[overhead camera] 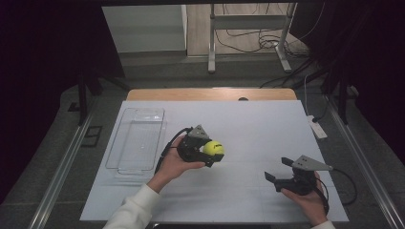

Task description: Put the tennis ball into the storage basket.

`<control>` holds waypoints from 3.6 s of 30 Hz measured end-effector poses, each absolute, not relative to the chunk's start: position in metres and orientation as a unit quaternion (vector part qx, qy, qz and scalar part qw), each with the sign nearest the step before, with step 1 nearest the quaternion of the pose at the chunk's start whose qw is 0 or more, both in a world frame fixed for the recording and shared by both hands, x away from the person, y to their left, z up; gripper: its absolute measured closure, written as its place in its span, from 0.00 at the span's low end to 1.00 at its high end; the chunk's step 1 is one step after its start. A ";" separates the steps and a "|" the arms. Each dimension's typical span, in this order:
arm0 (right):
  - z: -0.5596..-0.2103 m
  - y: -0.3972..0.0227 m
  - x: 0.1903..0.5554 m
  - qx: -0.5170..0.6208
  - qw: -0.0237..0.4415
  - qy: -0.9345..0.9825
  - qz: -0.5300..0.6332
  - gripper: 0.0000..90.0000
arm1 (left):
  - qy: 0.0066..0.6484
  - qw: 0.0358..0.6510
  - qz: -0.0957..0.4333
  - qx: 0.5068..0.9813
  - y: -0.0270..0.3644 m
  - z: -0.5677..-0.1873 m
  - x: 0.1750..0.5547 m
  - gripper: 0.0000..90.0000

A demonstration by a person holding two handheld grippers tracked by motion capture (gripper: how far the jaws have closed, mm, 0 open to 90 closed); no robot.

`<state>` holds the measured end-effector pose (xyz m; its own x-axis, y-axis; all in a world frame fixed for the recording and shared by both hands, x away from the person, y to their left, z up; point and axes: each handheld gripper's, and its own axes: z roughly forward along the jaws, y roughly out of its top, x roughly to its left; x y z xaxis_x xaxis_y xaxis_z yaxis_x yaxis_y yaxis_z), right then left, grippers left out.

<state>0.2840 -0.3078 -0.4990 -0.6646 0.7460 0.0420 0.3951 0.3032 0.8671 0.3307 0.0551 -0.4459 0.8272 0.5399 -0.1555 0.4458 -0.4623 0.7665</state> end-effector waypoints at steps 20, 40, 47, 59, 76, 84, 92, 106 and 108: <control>-0.498 -0.309 0.282 0.364 0.191 0.783 0.466 0.11 | 0.292 0.470 0.076 0.830 0.074 -0.436 0.318 0.31; -0.498 -0.308 0.282 0.365 0.191 0.783 0.465 0.11 | 0.312 0.504 0.095 0.800 0.105 -0.420 0.312 0.30; -0.498 -0.306 0.281 0.361 0.194 0.784 0.467 0.11 | 0.318 0.513 0.104 0.790 0.112 -0.416 0.309 0.30; -0.499 -0.305 0.283 0.360 0.193 0.785 0.465 0.11 | 0.322 0.519 0.110 0.784 0.115 -0.411 0.311 0.30; -0.499 -0.302 0.283 0.361 0.192 0.786 0.463 0.11 | 0.333 0.524 0.123 0.774 0.126 -0.402 0.319 0.30; -0.499 -0.303 0.283 0.362 0.191 0.786 0.464 0.11 | 0.344 0.526 0.132 0.766 0.134 -0.397 0.328 0.30; -0.500 -0.303 0.284 0.362 0.191 0.786 0.464 0.11 | 0.357 0.525 0.140 0.760 0.143 -0.394 0.333 0.30; -0.500 -0.303 0.284 0.362 0.192 0.786 0.463 0.11 | 0.375 0.520 0.155 0.752 0.152 -0.392 0.343 0.31; -0.500 -0.303 0.284 0.362 0.192 0.786 0.463 0.11 | 0.378 0.518 0.157 0.751 0.153 -0.392 0.345 0.31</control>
<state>0.2838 -0.3030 -0.4995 -0.6646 0.7465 0.0329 0.3907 0.3096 0.8669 0.3450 0.1529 -0.3922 0.6654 0.7300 -0.1558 0.4054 -0.1782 0.8966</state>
